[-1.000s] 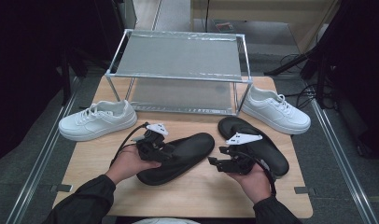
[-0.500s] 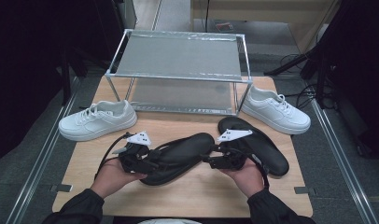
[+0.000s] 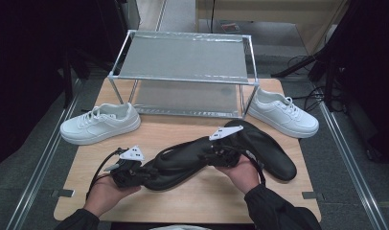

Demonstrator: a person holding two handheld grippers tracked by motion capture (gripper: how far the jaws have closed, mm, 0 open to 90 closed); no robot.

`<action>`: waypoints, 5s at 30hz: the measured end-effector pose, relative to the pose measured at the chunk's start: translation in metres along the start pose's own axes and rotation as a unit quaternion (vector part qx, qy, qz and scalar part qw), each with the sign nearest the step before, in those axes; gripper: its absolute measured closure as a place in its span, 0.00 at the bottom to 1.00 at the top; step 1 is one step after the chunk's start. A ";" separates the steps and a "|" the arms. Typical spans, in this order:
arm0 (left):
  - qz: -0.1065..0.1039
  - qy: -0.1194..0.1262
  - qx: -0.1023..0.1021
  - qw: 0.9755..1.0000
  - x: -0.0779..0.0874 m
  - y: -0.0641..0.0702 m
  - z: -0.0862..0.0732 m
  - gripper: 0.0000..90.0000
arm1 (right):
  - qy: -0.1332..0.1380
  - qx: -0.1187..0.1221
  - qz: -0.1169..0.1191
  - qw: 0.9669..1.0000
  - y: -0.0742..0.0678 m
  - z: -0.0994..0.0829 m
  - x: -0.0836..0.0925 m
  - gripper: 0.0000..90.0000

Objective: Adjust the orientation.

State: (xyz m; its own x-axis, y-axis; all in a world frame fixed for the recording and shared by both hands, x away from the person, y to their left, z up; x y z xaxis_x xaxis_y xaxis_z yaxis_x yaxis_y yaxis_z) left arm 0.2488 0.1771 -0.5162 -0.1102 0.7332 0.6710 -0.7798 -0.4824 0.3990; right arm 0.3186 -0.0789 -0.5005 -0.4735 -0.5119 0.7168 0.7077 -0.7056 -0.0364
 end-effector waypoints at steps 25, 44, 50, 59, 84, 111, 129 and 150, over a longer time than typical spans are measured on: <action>0.018 -0.002 0.022 1.000 -0.026 -0.021 0.002 0.99 | -0.070 0.018 -0.015 0.997 -0.003 0.000 -0.037 1.00; 0.023 0.003 0.031 0.999 -0.027 -0.044 0.009 0.99 | -0.081 0.002 0.009 0.997 -0.014 -0.007 -0.031 1.00; 0.033 0.002 0.044 0.998 -0.028 -0.059 0.014 1.00 | -0.081 0.004 0.011 0.997 -0.020 -0.010 -0.028 1.00; 0.027 0.003 0.040 0.999 -0.033 -0.075 0.027 1.00 | -0.080 -0.019 0.019 0.996 -0.026 -0.015 -0.027 1.00; 0.008 0.004 0.033 0.999 -0.056 -0.101 0.069 1.00 | -0.065 -0.050 0.041 0.996 -0.063 -0.018 -0.029 1.00; 0.035 0.018 0.033 0.999 -0.071 -0.105 0.087 1.00 | -0.046 -0.091 0.062 0.993 -0.071 -0.005 -0.047 1.00; 0.048 0.047 0.069 0.995 -0.022 -0.083 0.048 1.00 | 0.003 -0.091 0.009 0.996 -0.011 0.010 -0.011 1.00; 0.053 0.022 0.079 0.995 -0.036 -0.079 0.027 0.99 | -0.040 -0.089 -0.011 0.995 -0.003 0.013 -0.039 1.00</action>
State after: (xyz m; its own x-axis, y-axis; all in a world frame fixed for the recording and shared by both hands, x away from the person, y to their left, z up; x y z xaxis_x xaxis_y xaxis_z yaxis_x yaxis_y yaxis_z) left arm 0.3311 0.1761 -0.5557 -0.2174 0.6926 0.6878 -0.6557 -0.6256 0.4227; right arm 0.3420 -0.0505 -0.5188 -0.4397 -0.4598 0.7715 0.5902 -0.7954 -0.1377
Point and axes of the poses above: each handheld gripper's, and its own axes: x roughly backward along the jaws, z roughly out of its top, y roughly to its right, the point moved 4 cm from there along -x, roughly forward along the jaws, and after that the axes turned 13 degrees about -z, right-handed, at the moved point
